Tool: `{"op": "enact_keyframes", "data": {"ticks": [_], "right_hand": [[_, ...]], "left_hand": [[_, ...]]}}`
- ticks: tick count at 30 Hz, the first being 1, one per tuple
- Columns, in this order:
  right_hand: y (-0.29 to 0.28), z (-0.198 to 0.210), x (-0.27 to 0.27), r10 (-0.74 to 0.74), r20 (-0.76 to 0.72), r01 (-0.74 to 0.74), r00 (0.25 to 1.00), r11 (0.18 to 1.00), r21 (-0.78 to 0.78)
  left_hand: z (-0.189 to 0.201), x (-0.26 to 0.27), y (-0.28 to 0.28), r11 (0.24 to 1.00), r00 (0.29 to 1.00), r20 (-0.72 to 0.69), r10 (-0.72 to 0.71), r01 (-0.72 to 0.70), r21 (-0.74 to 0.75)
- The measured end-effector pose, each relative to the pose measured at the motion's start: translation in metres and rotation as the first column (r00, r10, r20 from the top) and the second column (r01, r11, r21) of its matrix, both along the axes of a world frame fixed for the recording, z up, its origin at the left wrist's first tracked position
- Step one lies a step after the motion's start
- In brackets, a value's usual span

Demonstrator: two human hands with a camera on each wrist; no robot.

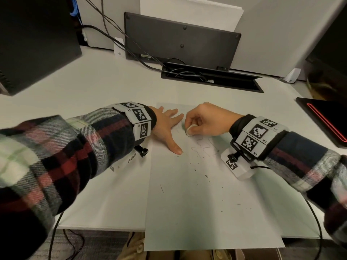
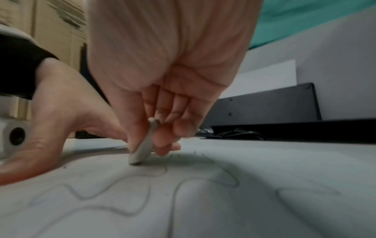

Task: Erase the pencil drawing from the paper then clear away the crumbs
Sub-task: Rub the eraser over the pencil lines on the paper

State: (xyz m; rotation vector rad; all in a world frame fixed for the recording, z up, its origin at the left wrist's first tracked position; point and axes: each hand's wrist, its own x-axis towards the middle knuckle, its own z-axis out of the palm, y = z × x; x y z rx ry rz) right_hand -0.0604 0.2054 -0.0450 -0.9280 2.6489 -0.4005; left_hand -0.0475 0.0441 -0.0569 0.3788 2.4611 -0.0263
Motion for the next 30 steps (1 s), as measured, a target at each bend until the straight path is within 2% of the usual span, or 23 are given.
{"op": "enact_keyframes", "data": {"ticks": [6, 10, 13, 17, 22, 25, 29, 30], "right_hand": [[0.012, 0.003, -0.015, -0.116, -0.009, 0.114, 0.993, 0.989, -0.094], [0.01, 0.003, -0.016, -0.077, -0.065, 0.075, 0.995, 0.996, -0.037], [0.0, 0.004, -0.016, -0.057, -0.054, 0.054, 0.997, 0.997, -0.057], [-0.013, 0.005, -0.016, -0.049, -0.007, 0.049, 0.999, 0.998, -0.045], [-0.021, 0.002, -0.023, -0.072, -0.06, 0.071, 0.996, 0.997, -0.022], [-0.026, 0.001, -0.021, -0.064, 0.02, 0.065, 0.998, 0.995, -0.07], [-0.033, 0.0, -0.009, 0.039, 0.256, -0.013, 0.966, 0.995, -0.101], [-0.034, 0.0, -0.01, 0.052, 0.245, -0.03, 0.968, 0.995, -0.092]], "left_hand": [[0.006, -0.003, -0.016, 0.996, 0.999, -0.049, 0.016, -0.012, 0.085], [0.008, -0.001, -0.024, 0.998, 0.995, -0.078, 0.067, -0.066, 0.019], [0.006, 0.002, -0.023, 0.997, 0.994, -0.086, 0.063, -0.066, -0.036], [0.0, 0.007, -0.021, 0.998, 0.996, -0.06, 0.067, -0.068, -0.015], [0.0, 0.008, -0.022, 0.997, 0.996, -0.043, 0.076, -0.075, 0.029], [0.001, 0.008, -0.024, 0.998, 0.998, -0.024, 0.065, -0.065, 0.021], [0.0, 0.008, -0.023, 0.998, 0.998, -0.008, 0.067, -0.067, -0.003], [-0.001, 0.007, -0.023, 0.997, 0.997, -0.006, 0.071, -0.071, -0.002]]}}
